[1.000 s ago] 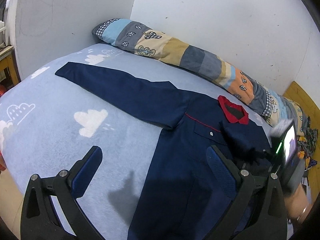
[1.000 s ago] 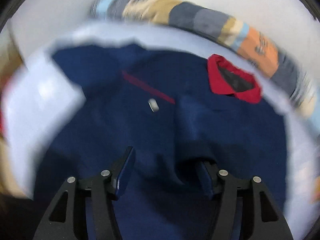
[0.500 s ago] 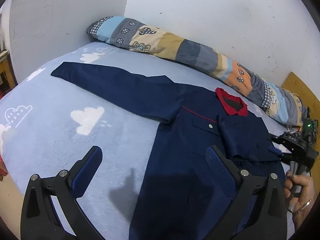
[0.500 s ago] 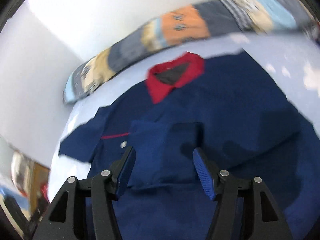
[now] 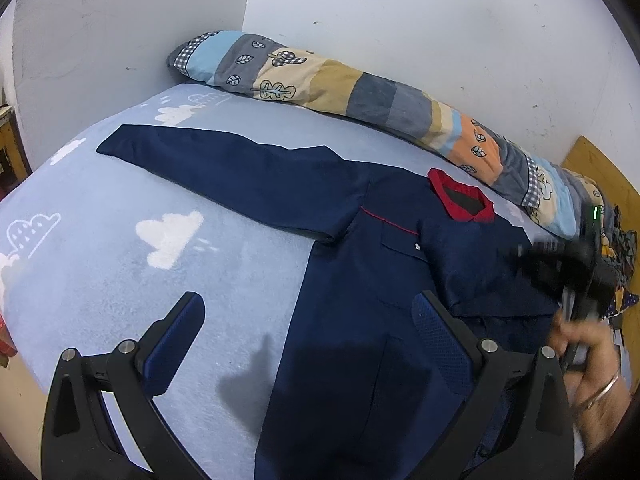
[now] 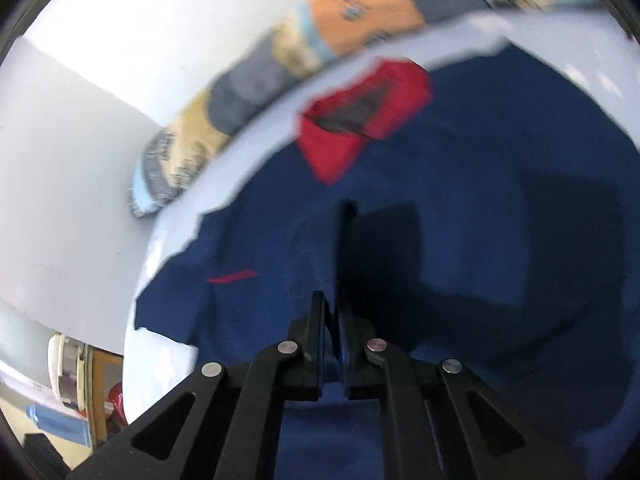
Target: Fold large clothes
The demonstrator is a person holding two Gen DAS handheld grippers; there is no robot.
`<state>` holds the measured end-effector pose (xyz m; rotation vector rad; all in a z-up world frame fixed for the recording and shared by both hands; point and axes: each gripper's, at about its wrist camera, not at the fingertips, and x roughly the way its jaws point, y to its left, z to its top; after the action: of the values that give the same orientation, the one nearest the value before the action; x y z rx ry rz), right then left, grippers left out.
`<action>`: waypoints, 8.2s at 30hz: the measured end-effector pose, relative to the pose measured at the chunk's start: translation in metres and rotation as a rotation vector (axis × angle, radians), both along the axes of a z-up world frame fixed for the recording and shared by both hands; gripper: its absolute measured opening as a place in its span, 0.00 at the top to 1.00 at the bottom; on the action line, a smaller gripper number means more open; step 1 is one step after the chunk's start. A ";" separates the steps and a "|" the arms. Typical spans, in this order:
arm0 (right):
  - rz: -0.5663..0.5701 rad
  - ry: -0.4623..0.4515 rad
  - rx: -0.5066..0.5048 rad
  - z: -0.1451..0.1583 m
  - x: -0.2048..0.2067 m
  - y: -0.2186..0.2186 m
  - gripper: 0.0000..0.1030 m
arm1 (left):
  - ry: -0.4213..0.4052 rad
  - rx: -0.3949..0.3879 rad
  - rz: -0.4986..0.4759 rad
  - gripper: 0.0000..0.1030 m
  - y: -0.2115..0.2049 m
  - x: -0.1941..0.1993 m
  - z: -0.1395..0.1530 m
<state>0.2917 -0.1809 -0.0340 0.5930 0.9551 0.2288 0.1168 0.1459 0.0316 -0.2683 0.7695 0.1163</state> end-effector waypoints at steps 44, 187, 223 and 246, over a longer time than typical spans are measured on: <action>0.137 0.240 -0.410 -0.043 -0.074 -0.006 0.44 | 0.018 0.250 -0.226 0.00 -0.104 0.028 -0.008; -0.084 0.165 -0.334 -0.026 -0.028 -0.141 0.47 | 0.256 0.106 -0.272 0.46 -0.097 0.147 -0.104; -0.048 0.160 -0.378 -0.014 -0.021 -0.106 0.44 | 0.201 0.169 -0.331 0.33 -0.098 0.144 -0.086; 0.106 0.196 -0.467 -0.036 -0.248 -0.043 0.44 | 0.186 0.368 -0.376 0.28 -0.153 -0.080 -0.114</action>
<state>0.0435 -0.2235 -0.0701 0.1360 1.1844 0.0367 0.0369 -0.0069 -0.0820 0.2413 0.9535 -0.0751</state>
